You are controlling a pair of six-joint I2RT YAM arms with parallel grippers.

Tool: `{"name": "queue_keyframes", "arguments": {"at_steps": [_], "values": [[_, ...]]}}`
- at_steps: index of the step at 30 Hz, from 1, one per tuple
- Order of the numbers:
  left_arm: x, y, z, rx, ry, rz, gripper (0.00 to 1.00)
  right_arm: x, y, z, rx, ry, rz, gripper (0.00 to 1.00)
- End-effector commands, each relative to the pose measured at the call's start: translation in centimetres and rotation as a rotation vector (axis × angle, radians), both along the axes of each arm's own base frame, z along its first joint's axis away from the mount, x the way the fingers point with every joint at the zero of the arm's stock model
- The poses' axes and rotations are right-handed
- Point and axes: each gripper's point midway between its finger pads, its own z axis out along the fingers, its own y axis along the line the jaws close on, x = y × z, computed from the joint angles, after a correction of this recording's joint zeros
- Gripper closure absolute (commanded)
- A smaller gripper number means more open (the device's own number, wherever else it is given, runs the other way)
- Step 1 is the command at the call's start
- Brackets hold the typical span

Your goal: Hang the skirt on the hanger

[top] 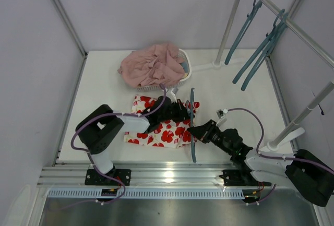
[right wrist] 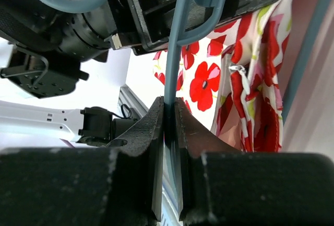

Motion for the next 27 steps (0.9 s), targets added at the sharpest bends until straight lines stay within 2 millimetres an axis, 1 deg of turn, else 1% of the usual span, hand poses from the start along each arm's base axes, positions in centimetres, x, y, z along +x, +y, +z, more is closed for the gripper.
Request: {"name": "queue_keyframes", "arguments": {"at_steps": [1, 4, 5, 8, 9, 11, 13, 15, 16, 17, 18, 19, 20, 21, 23, 24, 25, 26, 27], "values": [[1.0, -1.5, 3.2, -0.178, -0.011, 0.053, 1.0, -0.7, -1.5, -1.6, 0.008, -0.026, -0.041, 1.0], [0.9, -1.8, 3.6, -0.214, -0.008, 0.051, 1.0, -0.3, -1.3, -1.7, -0.012, -0.034, -0.044, 1.0], [1.1, -2.1, 4.1, -0.233, -0.02, 0.049, 1.0, -0.3, -1.2, -1.6, -0.012, -0.036, -0.041, 1.0], [1.1, -2.5, 4.1, -0.234, -0.02, 0.043, 1.0, -0.3, -1.0, -1.4, 0.005, -0.035, -0.036, 1.0], [1.4, -2.8, 4.3, -0.236, -0.026, 0.043, 1.0, -0.3, -1.2, -1.3, 0.012, -0.038, -0.044, 1.0], [1.3, -3.1, 4.1, -0.237, -0.021, 0.038, 1.0, -0.1, -1.4, -1.2, 0.019, -0.036, -0.061, 1.0], [1.1, -3.5, 3.4, -0.225, -0.015, 0.022, 1.0, -0.2, -1.3, -0.8, 0.018, -0.048, -0.054, 1.0], [0.6, -3.6, 2.4, -0.204, -0.001, 0.011, 1.0, -0.2, -1.4, -0.9, 0.006, -0.05, -0.05, 1.0], [0.3, -3.5, 1.7, -0.193, 0.009, 0.009, 1.0, -0.2, -1.5, -0.4, 0.015, -0.06, -0.056, 1.0], [-0.1, -3.6, 1.5, -0.189, 0.013, 0.003, 1.0, -0.1, -1.6, -0.4, 0.012, -0.063, -0.065, 1.0], [-0.3, -3.7, 1.4, -0.187, 0.013, 0.001, 1.0, -0.1, -1.9, -0.9, -0.005, -0.05, -0.075, 1.0], [-0.5, -3.6, 1.1, -0.178, 0.015, 0.003, 1.0, 0.0, -2.1, -0.6, 0.001, -0.059, -0.089, 1.0], [-0.7, -3.7, 1.1, -0.178, 0.012, -0.004, 1.0, 0.1, -2.4, -1.2, -0.018, -0.044, -0.098, 1.0], [-1.0, -3.7, 1.1, -0.18, 0.011, -0.008, 1.0, 0.1, -2.4, -1.1, -0.021, -0.048, -0.099, 1.0], [-1.4, -3.9, 1.5, -0.198, 0.007, -0.029, 0.95, 0.0, -2.7, -1.0, -0.021, -0.048, -0.101, 1.0], [-1.6, -3.8, 1.6, -0.205, 0.003, -0.034, 0.88, 0.0, -2.7, -1.0, -0.022, -0.049, -0.1, 1.0], [-1.4, -3.7, 2.4, -0.224, -0.012, -0.031, 0.83, -0.1, -2.8, -1.1, -0.026, -0.047, -0.102, 1.0], [-1.6, -3.3, 2.1, -0.217, -0.012, -0.03, 0.77, -0.1, -3.0, -1.3, -0.031, -0.041, -0.105, 1.0], [-1.6, -3.1, 2.5, -0.221, -0.021, -0.03, 0.68, -0.2, -3.1, -1.7, -0.04, -0.034, -0.106, 1.0]]}}
